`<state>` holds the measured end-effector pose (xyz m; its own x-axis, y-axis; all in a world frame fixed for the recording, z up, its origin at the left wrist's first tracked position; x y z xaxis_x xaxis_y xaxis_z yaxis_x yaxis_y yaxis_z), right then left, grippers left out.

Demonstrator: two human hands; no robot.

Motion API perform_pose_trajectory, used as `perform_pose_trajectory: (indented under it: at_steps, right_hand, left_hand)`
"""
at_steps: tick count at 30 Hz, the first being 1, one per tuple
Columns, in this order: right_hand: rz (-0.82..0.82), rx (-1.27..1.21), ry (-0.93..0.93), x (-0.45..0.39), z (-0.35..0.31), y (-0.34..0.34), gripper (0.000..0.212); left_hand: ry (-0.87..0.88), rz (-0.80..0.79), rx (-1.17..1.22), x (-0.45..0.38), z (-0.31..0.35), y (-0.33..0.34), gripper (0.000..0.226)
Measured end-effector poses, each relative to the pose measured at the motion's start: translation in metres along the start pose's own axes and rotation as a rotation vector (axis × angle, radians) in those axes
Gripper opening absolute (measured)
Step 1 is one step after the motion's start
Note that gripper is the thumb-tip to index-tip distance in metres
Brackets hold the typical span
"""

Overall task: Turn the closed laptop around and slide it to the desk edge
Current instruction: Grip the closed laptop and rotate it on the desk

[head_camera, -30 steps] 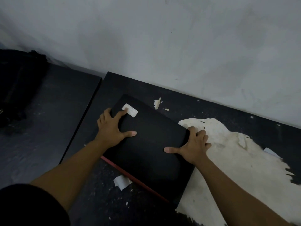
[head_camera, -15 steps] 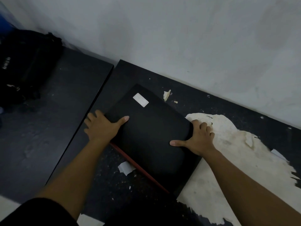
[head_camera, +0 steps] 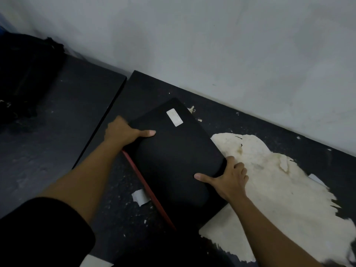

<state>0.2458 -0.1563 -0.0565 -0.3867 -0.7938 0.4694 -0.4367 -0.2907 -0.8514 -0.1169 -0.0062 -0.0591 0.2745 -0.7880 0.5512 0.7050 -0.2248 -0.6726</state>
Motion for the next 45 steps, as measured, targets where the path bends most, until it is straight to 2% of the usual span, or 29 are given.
perform_pose_trajectory:
  at_steps: [3,8,15,17,19,22,28,31,36,38,45]
  right_hand:
    - [-0.001,0.017,0.042,0.011,0.007,0.005,0.125]
    - [-0.075,0.138,-0.018,0.001,-0.005,-0.009,0.134]
    - [-0.147,-0.328,-0.365,-0.059,-0.12,-0.058,0.134]
    - [-0.19,-0.362,-0.46,-0.076,-0.147,-0.068,0.133]
    - [-0.276,-0.262,-0.536,-0.084,-0.159,-0.068,0.128]
    - [-0.341,-0.156,-0.549,-0.085,-0.155,-0.059,0.124]
    - [-0.191,-0.219,-0.539,-0.084,-0.138,-0.062,0.116]
    - [-0.102,-0.208,-0.544,-0.079,-0.132,-0.067,0.111]
    - [-0.035,-0.235,-0.554,-0.073,-0.126,-0.071,0.108]
    - [-0.018,-0.247,-0.55,-0.072,-0.125,-0.072,0.108]
    - [0.001,-0.269,-0.511,-0.071,-0.111,-0.073,0.106]
  left_hand:
    - [0.098,-0.062,0.017,0.0,0.024,0.0,0.119]
    - [0.268,-0.023,0.035,0.012,0.041,0.003,0.096]
    - [0.516,0.1,0.059,0.026,0.047,-0.007,0.083]
    - [0.554,0.131,0.061,0.026,0.045,-0.008,0.082]
    - [0.572,0.143,0.067,0.025,0.045,-0.009,0.082]
    - [0.587,0.13,0.082,0.022,0.047,-0.008,0.08]
    - [0.52,0.103,0.156,0.024,0.054,0.004,0.081]
    - [0.476,0.179,0.199,0.036,0.046,0.014,0.088]
    - [0.366,0.274,0.457,0.071,0.028,0.029,0.115]
    - [0.306,0.255,0.521,0.088,0.017,0.04,0.118]
    - [0.293,0.112,0.54,0.124,0.001,0.085,0.11]
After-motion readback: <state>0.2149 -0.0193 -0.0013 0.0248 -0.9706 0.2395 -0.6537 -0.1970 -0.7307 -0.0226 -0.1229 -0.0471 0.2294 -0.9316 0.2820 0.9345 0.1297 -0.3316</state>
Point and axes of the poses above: each hand's wrist, its own x-axis away from the middle knuckle, its own y-axis out of the palm, z = x × y, the point moved 5 cm from there along -x, towards the middle knuckle, and after that the axes turned 2 degrees about x, right-handed, at the moved point
